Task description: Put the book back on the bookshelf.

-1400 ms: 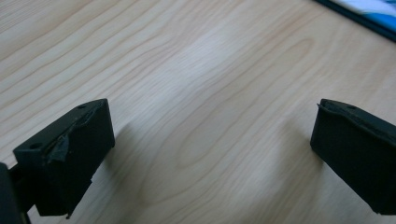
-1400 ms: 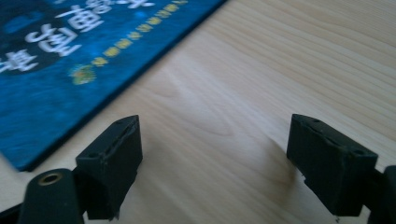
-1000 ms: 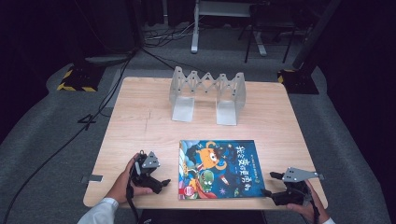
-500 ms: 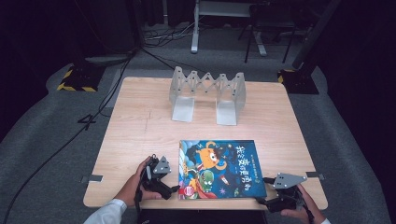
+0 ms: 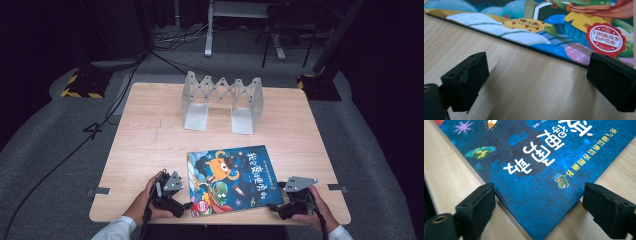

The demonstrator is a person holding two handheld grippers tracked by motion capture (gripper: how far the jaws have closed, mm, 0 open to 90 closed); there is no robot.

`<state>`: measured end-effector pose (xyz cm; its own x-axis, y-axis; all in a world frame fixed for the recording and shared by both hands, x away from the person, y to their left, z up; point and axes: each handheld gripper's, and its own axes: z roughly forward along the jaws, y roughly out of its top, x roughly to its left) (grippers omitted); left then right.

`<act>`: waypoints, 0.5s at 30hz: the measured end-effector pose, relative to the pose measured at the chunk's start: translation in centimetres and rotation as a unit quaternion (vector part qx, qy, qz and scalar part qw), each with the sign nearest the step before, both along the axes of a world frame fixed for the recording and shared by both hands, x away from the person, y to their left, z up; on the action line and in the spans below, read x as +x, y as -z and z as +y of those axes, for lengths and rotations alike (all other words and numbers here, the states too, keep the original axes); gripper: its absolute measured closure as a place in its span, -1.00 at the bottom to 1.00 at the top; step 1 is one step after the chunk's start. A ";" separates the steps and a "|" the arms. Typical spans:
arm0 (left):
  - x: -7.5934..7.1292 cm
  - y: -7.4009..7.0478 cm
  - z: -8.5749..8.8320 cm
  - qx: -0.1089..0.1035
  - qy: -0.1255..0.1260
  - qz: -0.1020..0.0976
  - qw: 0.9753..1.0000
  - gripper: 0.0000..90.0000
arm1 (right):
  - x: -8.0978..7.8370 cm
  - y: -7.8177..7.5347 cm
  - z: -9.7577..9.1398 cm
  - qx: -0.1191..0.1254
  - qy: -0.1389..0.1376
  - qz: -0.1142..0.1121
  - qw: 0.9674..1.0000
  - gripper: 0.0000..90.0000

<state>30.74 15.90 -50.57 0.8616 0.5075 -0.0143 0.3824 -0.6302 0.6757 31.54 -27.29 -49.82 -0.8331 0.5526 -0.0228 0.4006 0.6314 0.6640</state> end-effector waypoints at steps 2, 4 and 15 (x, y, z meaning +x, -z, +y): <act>-0.8 0.0 0.2 -0.002 -0.011 -0.001 1.000 -0.82 | 0.7 -0.1 0.7 -0.009 -0.006 0.004 1.000 -0.85; -1.5 0.0 0.4 -0.002 -0.025 -0.001 1.000 -0.82 | 1.2 -0.1 1.3 -0.015 -0.009 0.008 1.000 -0.89; -4.5 -0.1 1.0 0.000 -0.027 0.000 1.000 -0.78 | 4.5 0.2 3.9 0.000 -0.045 0.017 0.999 -0.99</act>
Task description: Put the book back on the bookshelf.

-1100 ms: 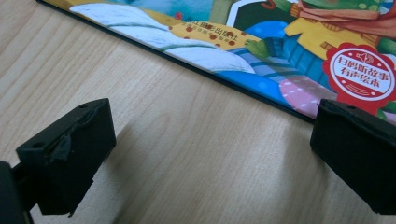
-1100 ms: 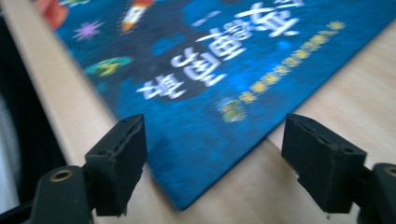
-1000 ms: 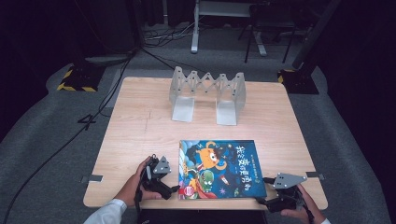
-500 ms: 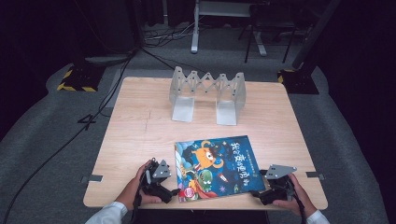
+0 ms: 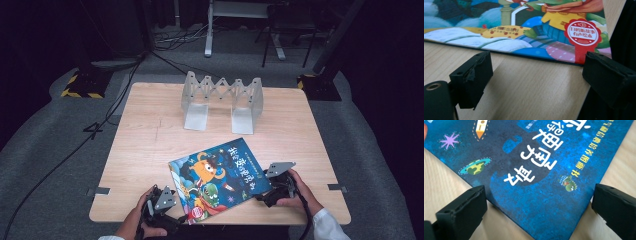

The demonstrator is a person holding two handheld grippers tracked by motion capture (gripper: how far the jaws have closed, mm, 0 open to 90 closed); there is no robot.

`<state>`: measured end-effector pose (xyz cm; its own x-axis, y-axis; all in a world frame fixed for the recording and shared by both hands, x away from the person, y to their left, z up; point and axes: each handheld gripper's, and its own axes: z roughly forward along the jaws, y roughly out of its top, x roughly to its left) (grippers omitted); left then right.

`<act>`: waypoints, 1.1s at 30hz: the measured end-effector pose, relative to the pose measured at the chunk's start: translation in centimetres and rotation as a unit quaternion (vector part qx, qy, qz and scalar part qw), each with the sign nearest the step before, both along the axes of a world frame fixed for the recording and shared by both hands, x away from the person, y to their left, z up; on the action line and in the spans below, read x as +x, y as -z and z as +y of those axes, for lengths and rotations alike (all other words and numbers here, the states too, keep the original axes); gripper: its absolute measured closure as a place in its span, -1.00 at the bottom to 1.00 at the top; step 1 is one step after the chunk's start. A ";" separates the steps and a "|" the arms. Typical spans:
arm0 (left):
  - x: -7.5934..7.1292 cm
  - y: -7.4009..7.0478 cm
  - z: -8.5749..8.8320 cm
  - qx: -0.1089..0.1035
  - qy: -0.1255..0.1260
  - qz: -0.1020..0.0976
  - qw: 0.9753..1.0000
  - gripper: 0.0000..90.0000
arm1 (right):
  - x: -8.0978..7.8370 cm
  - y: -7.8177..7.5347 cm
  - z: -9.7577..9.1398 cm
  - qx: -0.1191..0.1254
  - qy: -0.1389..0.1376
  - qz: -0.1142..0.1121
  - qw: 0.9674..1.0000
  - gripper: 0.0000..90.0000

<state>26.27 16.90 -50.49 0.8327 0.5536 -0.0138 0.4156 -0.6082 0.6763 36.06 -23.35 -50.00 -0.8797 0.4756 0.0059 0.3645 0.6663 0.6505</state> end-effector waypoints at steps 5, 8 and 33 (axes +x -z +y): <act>0.5 -0.5 0.4 0.018 -0.012 -0.011 1.000 -0.63 | -0.3 0.3 -0.3 0.017 0.023 -0.018 0.999 -0.89; 1.4 -1.0 1.2 0.009 -0.016 -0.018 1.000 -0.63 | -0.7 0.3 -0.8 0.025 0.039 -0.024 0.999 -0.75; 9.5 -0.5 3.3 -0.024 -0.018 0.004 1.000 -0.72 | 3.2 0.0 -0.4 0.029 0.138 -0.029 0.990 -0.48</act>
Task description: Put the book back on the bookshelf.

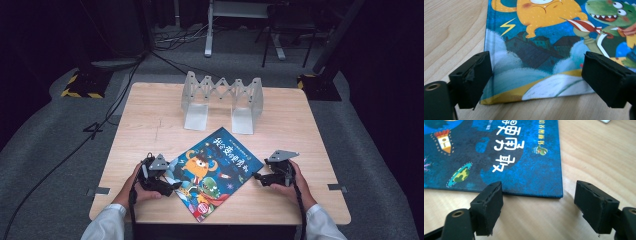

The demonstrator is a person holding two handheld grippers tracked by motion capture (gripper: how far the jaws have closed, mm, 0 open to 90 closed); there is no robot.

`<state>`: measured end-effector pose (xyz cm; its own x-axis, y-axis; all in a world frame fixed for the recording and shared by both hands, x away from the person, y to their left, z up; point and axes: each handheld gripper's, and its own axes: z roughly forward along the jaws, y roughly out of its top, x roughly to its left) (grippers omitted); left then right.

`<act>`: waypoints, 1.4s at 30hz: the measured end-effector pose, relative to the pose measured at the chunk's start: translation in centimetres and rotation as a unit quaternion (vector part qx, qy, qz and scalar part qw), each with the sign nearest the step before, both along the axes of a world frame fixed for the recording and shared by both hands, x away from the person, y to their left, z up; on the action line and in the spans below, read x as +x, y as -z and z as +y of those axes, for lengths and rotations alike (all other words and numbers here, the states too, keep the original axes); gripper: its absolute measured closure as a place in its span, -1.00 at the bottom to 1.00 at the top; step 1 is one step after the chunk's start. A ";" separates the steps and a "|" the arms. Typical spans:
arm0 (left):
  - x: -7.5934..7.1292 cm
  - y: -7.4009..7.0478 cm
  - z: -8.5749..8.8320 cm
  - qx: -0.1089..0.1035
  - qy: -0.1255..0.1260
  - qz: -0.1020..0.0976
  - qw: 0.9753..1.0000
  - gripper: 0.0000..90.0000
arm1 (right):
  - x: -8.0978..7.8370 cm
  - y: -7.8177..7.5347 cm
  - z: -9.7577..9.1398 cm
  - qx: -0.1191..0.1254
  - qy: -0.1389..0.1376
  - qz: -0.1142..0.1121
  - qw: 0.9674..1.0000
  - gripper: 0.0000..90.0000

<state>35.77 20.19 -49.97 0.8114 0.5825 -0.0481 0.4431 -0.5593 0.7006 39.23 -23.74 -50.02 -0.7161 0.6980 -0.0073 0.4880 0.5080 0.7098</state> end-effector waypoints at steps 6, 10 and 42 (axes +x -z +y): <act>1.3 -0.1 0.8 -0.035 0.001 0.012 0.999 -0.40 | 0.0 0.0 0.0 0.001 0.004 -0.002 1.000 -0.47; 1.5 -0.4 0.2 -0.014 -0.010 -0.009 1.000 -0.43 | -0.1 0.0 0.1 0.001 0.008 -0.004 1.000 -0.47; -1.9 0.1 -1.3 -0.011 0.035 0.037 0.999 -0.66 | -3.0 0.1 2.3 -0.001 -0.056 -0.002 0.998 -0.60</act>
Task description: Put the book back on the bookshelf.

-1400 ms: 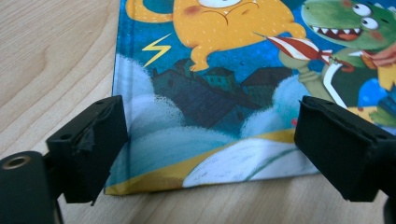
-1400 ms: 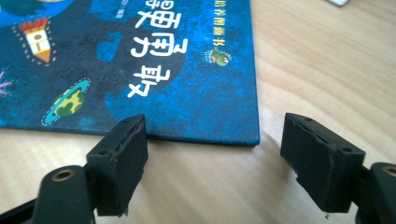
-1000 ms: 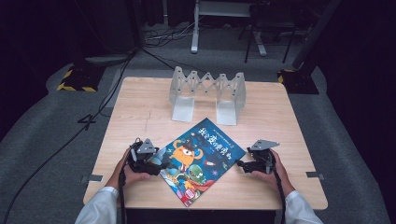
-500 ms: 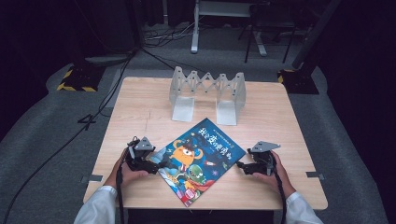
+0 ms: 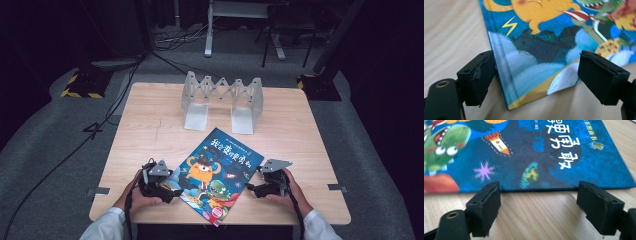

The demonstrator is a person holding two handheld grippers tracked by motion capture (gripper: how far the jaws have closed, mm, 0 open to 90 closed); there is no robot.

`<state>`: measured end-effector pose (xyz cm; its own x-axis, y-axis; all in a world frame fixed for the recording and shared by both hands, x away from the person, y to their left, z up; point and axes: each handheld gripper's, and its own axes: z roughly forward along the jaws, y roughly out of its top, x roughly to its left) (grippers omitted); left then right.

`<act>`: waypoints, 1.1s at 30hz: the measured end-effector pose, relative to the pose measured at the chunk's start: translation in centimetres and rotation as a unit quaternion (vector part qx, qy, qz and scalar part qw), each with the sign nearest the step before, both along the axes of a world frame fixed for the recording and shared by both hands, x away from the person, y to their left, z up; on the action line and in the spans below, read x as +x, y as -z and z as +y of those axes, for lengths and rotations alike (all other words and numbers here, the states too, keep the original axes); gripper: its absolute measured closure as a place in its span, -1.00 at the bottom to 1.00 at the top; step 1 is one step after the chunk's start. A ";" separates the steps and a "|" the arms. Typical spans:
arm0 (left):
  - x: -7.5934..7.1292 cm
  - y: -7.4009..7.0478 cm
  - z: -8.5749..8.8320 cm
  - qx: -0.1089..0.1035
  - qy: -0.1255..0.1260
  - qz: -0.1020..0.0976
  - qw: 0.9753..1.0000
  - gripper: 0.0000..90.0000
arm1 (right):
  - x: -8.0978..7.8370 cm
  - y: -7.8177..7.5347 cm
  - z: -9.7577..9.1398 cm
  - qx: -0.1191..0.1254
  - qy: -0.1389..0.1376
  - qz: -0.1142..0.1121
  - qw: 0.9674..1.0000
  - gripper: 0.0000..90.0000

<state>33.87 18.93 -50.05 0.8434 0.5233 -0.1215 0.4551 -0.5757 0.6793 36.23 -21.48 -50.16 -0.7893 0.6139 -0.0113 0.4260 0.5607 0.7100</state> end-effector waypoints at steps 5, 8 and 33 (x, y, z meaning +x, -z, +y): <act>-1.0 0.0 -1.3 0.002 -0.004 0.003 1.000 -0.69 | 0.5 0.0 -0.9 -0.002 0.031 0.001 1.000 -0.64; -1.8 0.0 -1.8 -0.005 0.003 0.007 1.000 -0.67 | 0.8 0.0 -1.4 -0.003 0.046 0.001 0.999 -0.63; -4.7 0.0 -4.8 -0.019 0.055 0.018 0.998 -0.57 | -1.8 -0.6 -3.3 -0.013 0.010 0.011 1.000 -0.23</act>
<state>29.15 14.13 -50.00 0.8899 0.4228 -0.1711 0.4155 -0.5967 0.6865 34.45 -24.74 -49.58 -0.7768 0.6296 -0.0102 0.4532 0.5702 0.6852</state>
